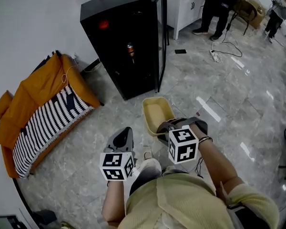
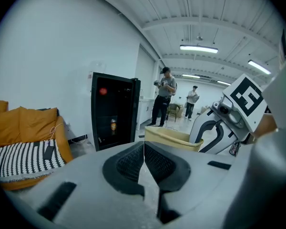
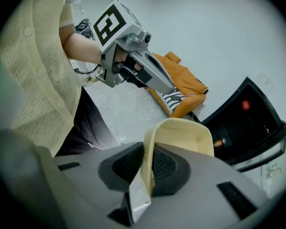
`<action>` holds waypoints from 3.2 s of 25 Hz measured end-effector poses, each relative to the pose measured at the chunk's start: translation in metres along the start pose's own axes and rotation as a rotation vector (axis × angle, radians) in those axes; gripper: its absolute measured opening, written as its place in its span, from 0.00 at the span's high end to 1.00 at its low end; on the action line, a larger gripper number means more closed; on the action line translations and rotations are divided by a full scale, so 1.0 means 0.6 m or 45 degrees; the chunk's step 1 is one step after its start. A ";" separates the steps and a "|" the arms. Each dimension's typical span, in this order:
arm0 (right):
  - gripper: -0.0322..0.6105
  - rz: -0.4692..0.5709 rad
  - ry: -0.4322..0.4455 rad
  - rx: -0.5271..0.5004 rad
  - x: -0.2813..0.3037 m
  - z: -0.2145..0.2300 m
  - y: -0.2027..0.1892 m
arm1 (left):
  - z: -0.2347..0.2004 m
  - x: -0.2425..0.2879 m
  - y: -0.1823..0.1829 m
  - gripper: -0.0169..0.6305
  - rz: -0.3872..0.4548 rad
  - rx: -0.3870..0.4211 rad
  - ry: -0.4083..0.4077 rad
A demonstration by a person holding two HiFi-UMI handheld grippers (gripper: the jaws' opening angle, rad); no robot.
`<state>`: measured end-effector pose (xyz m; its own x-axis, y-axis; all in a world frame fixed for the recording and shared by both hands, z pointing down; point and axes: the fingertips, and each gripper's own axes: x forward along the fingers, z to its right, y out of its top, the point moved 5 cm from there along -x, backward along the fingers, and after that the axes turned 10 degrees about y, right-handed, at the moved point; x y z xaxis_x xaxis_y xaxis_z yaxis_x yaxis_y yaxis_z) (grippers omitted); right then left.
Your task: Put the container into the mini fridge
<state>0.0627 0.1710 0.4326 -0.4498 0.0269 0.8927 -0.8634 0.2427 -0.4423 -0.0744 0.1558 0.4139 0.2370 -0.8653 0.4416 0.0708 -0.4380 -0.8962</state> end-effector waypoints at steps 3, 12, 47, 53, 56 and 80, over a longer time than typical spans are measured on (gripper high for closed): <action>0.86 -0.002 -0.002 0.011 0.003 0.018 0.004 | -0.010 0.016 0.003 0.94 -0.007 0.015 -0.020; 0.86 -0.018 -0.030 0.033 -0.012 0.093 0.005 | -0.023 0.076 0.039 0.94 0.028 0.015 -0.078; 0.87 -0.153 -0.047 -0.066 -0.013 0.362 0.058 | -0.172 0.219 0.148 0.94 0.074 0.041 -0.120; 0.87 -0.145 -0.045 -0.116 -0.025 0.427 0.032 | -0.177 0.267 0.178 0.94 0.087 0.030 -0.049; 0.87 -0.156 -0.020 -0.149 -0.036 0.459 0.010 | -0.167 0.300 0.201 0.94 0.096 0.009 -0.026; 0.87 -0.156 0.019 -0.346 -0.056 0.713 -0.047 | -0.184 0.495 0.316 0.94 0.149 -0.038 0.138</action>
<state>0.0042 -0.2516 0.3785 -0.3407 -0.0046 0.9402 -0.8175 0.4954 -0.2938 -0.0977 -0.2111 0.3795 0.1355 -0.9314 0.3377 0.0199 -0.3383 -0.9408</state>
